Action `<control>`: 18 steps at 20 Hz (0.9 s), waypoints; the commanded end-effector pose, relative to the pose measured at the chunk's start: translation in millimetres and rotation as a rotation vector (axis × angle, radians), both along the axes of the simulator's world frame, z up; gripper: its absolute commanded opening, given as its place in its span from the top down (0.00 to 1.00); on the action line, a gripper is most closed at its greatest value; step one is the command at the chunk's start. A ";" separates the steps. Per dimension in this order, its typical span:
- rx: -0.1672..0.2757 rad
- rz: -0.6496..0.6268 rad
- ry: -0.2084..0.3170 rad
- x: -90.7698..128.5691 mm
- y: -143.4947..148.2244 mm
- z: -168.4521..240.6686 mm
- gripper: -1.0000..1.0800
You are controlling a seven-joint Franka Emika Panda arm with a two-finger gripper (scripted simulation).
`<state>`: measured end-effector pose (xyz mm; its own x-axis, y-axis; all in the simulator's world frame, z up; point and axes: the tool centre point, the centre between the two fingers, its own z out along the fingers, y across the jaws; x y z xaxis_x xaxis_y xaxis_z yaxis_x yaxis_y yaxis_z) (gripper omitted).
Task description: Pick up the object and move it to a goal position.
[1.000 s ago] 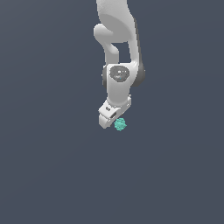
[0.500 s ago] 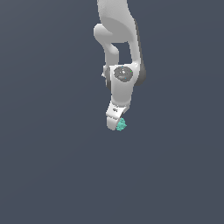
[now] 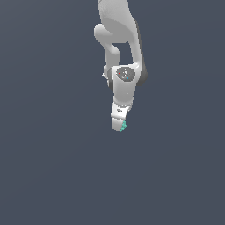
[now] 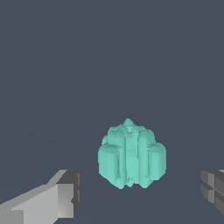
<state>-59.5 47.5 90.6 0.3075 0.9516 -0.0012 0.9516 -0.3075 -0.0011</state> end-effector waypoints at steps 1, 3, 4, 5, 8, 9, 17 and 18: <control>0.001 0.017 -0.001 -0.5 1.0 -0.4 0.04; 0.001 0.020 -0.001 -0.6 1.2 -0.5 0.04; 0.001 0.015 -0.001 -0.5 0.9 -0.4 0.04; 0.001 0.015 -0.001 -0.5 0.9 -0.8 0.04; 0.001 0.015 -0.001 -0.7 0.9 -5.7 0.04; 0.001 0.016 -0.001 -0.8 1.0 -8.7 0.04; 0.001 0.020 -0.001 -1.6 1.2 -43.7 0.04; 0.001 0.020 -0.001 -1.5 1.3 -46.2 0.04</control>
